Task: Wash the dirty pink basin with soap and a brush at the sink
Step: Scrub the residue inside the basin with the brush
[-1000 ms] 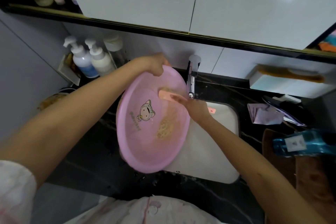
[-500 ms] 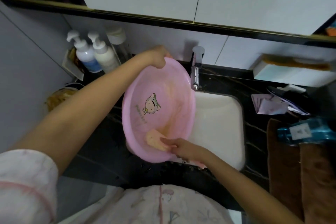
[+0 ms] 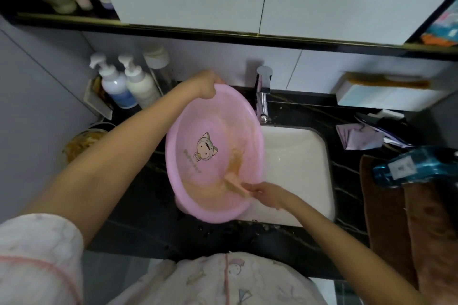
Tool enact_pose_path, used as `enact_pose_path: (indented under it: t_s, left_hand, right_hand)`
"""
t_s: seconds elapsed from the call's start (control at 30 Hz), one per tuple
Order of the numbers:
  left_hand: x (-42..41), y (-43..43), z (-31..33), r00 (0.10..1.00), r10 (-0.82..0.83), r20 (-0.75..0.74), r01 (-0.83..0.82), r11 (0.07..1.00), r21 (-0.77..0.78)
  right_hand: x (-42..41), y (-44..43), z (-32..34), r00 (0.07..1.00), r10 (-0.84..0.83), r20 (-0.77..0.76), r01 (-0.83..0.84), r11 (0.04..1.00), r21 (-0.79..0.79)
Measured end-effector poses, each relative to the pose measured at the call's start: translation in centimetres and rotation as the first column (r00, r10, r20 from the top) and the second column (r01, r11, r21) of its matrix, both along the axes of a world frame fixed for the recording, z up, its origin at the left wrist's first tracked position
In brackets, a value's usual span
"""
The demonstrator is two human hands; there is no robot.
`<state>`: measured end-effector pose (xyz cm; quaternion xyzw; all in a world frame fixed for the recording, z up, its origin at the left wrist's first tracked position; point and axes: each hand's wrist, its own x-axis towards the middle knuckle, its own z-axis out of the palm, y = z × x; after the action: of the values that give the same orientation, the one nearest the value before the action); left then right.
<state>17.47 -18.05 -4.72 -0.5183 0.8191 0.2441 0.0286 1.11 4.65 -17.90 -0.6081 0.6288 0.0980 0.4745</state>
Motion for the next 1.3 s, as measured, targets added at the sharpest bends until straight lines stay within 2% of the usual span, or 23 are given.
enact_pose_path:
  t_s: [0.07, 0.1, 0.17, 0.23, 0.3, 0.37, 0.43, 0.53, 0.6, 0.67, 0.73, 0.77, 0.83, 0.87, 0.9, 0.97, 1.03, 1.1, 1.2, 1.3]
  left_hand:
    - [0.3, 0.2, -0.2, 1.000, 0.004, -0.024, -0.005, 1.000, -0.011]
    - [0.5, 0.3, -0.3, 0.999, 0.008, -0.034, -0.009, 1.000, -0.014]
    - [0.8, 0.6, -0.6, 0.999, 0.021, -0.043, -0.022, 0.999, -0.023]
    - [1.3, 0.8, -1.0, 0.998, 0.046, -0.053, -0.048, 0.998, -0.028]
    - [1.8, 1.0, -1.3, 0.995, 0.074, -0.062, -0.076, 0.997, -0.031]
    - [2.2, 1.0, -1.6, 0.989, 0.110, -0.097, -0.113, 0.993, -0.023]
    - [2.8, 1.2, -1.9, 0.982, 0.146, -0.119, -0.149, 0.989, -0.012]
    - [3.8, 1.7, -2.8, 0.971, 0.205, -0.124, -0.207, 0.978, 0.000]
    - [4.5, 2.8, -3.7, 0.952, 0.270, -0.147, -0.267, 0.963, 0.038]
    - [5.1, 4.0, -4.7, 0.908, 0.357, -0.220, -0.340, 0.934, 0.113]
    - [5.9, 5.2, -5.4, 0.850, 0.440, -0.290, -0.399, 0.897, 0.191]
    - [6.3, 5.6, -5.7, 0.820, 0.476, -0.316, -0.420, 0.877, 0.233]
    - [6.8, 6.6, -6.0, 0.759, 0.544, -0.356, -0.453, 0.835, 0.312]
    - [6.8, 7.0, -6.1, 0.731, 0.574, -0.368, -0.466, 0.815, 0.346]
    - [6.6, 7.4, -6.4, 0.706, 0.600, -0.378, -0.477, 0.796, 0.373]
    - [6.5, 8.1, -6.7, 0.655, 0.646, -0.393, -0.504, 0.760, 0.410]
    - [6.1, 8.7, -7.5, 0.601, 0.693, -0.397, -0.507, 0.715, 0.481]
    - [5.8, 9.7, -8.7, 0.560, 0.723, -0.404, -0.466, 0.679, 0.567]
    - [4.4, 11.4, -10.4, 0.575, 0.706, -0.413, -0.396, 0.682, 0.614]
    - [2.2, 12.5, -11.7, 0.615, 0.671, -0.415, -0.344, 0.702, 0.624]
  right_hand:
    - [-2.3, -1.0, -0.4, 0.949, 0.007, -0.316, -0.075, 0.976, -0.204]
    - [-3.0, -1.2, -0.5, 0.912, -0.038, -0.409, -0.082, 0.959, -0.271]
    - [-3.4, -1.0, -0.3, 0.882, -0.079, -0.464, -0.082, 0.944, -0.318]
    - [-2.4, -0.3, -0.1, 0.893, -0.035, -0.448, -0.097, 0.958, -0.269]
    - [-0.2, 0.9, 0.2, 0.953, 0.030, -0.301, -0.079, 0.986, -0.150]
    - [2.4, 1.9, 1.5, 0.999, -0.032, -0.011, 0.032, 0.998, 0.046]
    - [4.3, 2.3, 2.7, 0.961, -0.165, 0.221, 0.115, 0.968, 0.223]
    - [5.0, 1.8, 3.9, 0.881, -0.313, 0.355, 0.215, 0.933, 0.289]
    - [4.7, 2.1, 4.0, 0.855, -0.426, 0.295, 0.385, 0.904, 0.187]
    - [3.6, 3.1, 3.6, 0.848, -0.519, 0.105, 0.528, 0.844, -0.095]
    - [1.7, 4.5, 3.1, 0.791, -0.609, -0.059, 0.563, 0.762, -0.320]
    - [0.4, 5.1, 2.8, 0.753, -0.649, -0.107, 0.577, 0.730, -0.365]
    - [-1.9, 5.9, 2.4, 0.675, -0.722, -0.151, 0.645, 0.677, -0.355]
    - [-2.9, 6.2, 2.3, 0.626, -0.774, -0.097, 0.723, 0.623, -0.300]
    - [-3.5, 6.6, 2.3, 0.551, -0.834, 0.020, 0.820, 0.537, -0.199]
    - [-4.2, 7.1, 2.6, 0.350, -0.894, 0.278, 0.927, 0.373, 0.030]
    - [-5.1, 7.7, 3.7, 0.197, -0.884, 0.423, 0.963, 0.255, 0.085]
    - [-6.1, 7.9, 5.4, 0.111, -0.844, 0.525, 0.983, 0.171, 0.066]
    - [-7.3, 8.2, 8.6, 0.110, -0.771, 0.627, 0.991, 0.134, -0.010]
    - [-8.1, 8.8, 11.8, 0.198, -0.672, 0.714, 0.977, 0.192, -0.090]
